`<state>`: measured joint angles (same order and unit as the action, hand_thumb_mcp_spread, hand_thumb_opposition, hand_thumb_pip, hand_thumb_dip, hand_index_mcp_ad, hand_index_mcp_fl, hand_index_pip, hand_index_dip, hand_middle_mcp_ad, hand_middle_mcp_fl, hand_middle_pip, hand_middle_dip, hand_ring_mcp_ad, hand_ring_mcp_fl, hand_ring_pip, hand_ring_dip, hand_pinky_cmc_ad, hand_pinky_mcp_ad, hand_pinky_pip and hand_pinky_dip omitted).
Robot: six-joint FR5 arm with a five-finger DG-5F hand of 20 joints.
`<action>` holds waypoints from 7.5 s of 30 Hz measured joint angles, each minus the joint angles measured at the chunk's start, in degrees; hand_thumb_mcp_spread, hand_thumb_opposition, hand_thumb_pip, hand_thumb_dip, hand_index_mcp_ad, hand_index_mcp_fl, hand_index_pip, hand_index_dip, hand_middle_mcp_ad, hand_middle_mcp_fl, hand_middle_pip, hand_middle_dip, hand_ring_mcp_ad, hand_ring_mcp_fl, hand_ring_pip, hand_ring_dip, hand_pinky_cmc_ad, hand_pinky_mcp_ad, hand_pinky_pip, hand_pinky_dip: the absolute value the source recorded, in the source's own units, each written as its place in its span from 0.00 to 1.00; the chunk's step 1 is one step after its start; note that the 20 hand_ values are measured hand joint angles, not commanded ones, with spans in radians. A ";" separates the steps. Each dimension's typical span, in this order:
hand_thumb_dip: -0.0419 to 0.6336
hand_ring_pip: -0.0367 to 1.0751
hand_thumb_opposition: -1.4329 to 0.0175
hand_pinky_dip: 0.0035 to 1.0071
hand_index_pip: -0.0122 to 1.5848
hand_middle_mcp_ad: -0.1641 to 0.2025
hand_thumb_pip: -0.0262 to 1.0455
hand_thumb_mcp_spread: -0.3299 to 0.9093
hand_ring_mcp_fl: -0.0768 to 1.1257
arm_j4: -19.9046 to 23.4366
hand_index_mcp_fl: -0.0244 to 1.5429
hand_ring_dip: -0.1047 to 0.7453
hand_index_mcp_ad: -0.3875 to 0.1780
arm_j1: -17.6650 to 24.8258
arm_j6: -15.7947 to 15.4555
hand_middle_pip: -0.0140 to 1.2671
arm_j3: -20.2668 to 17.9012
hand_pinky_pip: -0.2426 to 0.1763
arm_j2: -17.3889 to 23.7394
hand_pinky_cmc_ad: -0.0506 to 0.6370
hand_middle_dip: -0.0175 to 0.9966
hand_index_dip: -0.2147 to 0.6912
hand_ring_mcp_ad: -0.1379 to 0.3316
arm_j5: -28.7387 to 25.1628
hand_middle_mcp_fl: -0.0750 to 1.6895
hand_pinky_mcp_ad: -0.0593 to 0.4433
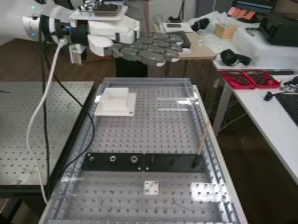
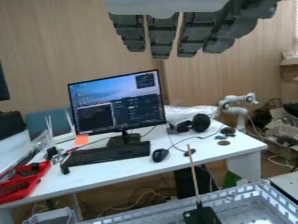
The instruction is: Grab the paper clip and place it in the clear container
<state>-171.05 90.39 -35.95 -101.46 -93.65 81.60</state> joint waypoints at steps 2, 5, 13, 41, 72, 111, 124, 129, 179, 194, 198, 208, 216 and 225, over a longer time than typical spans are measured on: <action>0.07 0.04 0.99 0.01 0.01 0.61 0.03 0.27 0.06 0.33 0.02 0.14 0.70 0.64 0.33 0.02 -0.67 0.55 0.28 0.15 0.06 0.26 0.44 -1.02 0.05 0.22; 0.09 0.05 0.95 0.03 0.01 0.61 0.12 0.31 0.06 0.48 0.02 0.14 0.70 1.13 0.88 0.04 -1.08 0.55 0.52 0.14 0.06 0.24 0.44 -1.73 0.05 0.22; 0.14 0.10 0.63 0.21 0.04 0.60 0.34 0.49 0.07 0.40 0.02 0.15 0.66 1.94 0.94 0.10 -1.66 0.52 0.93 0.33 0.10 0.21 0.44 -2.21 0.05 0.51; 0.27 0.13 0.49 0.29 0.09 0.72 0.47 0.55 0.07 2.59 0.09 0.18 0.59 -0.63 -1.58 0.12 -4.14 0.44 -5.34 0.55 0.16 0.21 0.57 -6.20 0.07 0.67; 0.39 0.12 0.44 0.20 0.58 0.74 0.57 0.59 0.06 12.10 0.24 0.19 0.52 -23.98 -1.59 0.12 3.17 0.43 -21.16 0.55 0.17 0.25 0.57 25.21 0.07 0.67; 0.42 0.12 0.43 0.18 0.82 0.74 0.57 0.62 0.06 19.16 0.27 0.21 0.48 -25.71 -10.57 0.12 10.28 0.52 -31.51 0.55 0.20 0.30 0.57 32.55 0.09 0.67; 0.41 0.12 0.43 0.18 0.86 0.73 0.57 0.63 0.06 19.36 0.28 0.21 0.48 -26.31 -14.02 0.12 10.53 0.55 -32.19 0.55 0.20 0.30 0.56 33.90 0.11 0.68; 0.42 0.12 0.43 0.18 0.86 0.73 0.57 0.63 0.06 19.70 0.28 0.21 0.47 -26.46 -14.84 0.12 10.49 0.55 -32.44 0.55 0.20 0.29 0.54 35.07 0.11 0.68; 0.46 0.12 0.40 0.18 0.89 0.72 0.69 0.63 0.06 15.57 0.24 0.23 0.46 -28.23 -19.95 0.12 16.17 0.62 -36.40 0.55 0.22 0.23 0.55 41.78 0.12 0.65; 0.46 0.12 0.40 0.18 0.89 0.72 0.69 0.63 0.06 15.19 0.24 0.23 0.46 -28.54 -19.87 0.12 16.01 0.62 -36.65 0.55 0.22 0.23 0.53 41.82 0.12 0.66; 0.46 0.12 0.40 0.18 0.89 0.72 0.69 0.63 0.06 15.25 0.24 0.23 0.46 -28.44 -19.83 0.12 15.93 0.62 -36.74 0.55 0.22 0.23 0.53 41.77 0.12 0.66; 0.46 0.12 0.40 0.18 0.89 0.72 0.69 0.63 0.06 15.10 0.25 0.23 0.46 -28.44 -20.03 0.12 16.41 0.62 -37.34 0.54 0.22 0.21 0.52 41.93 0.12 0.65; 0.46 0.13 0.39 0.18 0.91 0.72 0.69 0.62 0.06 15.01 0.28 0.23 0.46 -28.54 -20.17 0.12 16.50 0.62 -37.48 0.54 0.22 0.22 0.51 42.09 0.15 0.65; 0.46 0.13 0.39 0.18 0.90 0.69 0.69 0.62 0.06 14.74 0.28 0.23 0.43 -28.70 -20.58 0.12 16.54 0.62 -37.47 0.54 0.22 0.21 0.51 42.14 0.15 0.65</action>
<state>-156.31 61.69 -56.53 -84.93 -131.12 123.74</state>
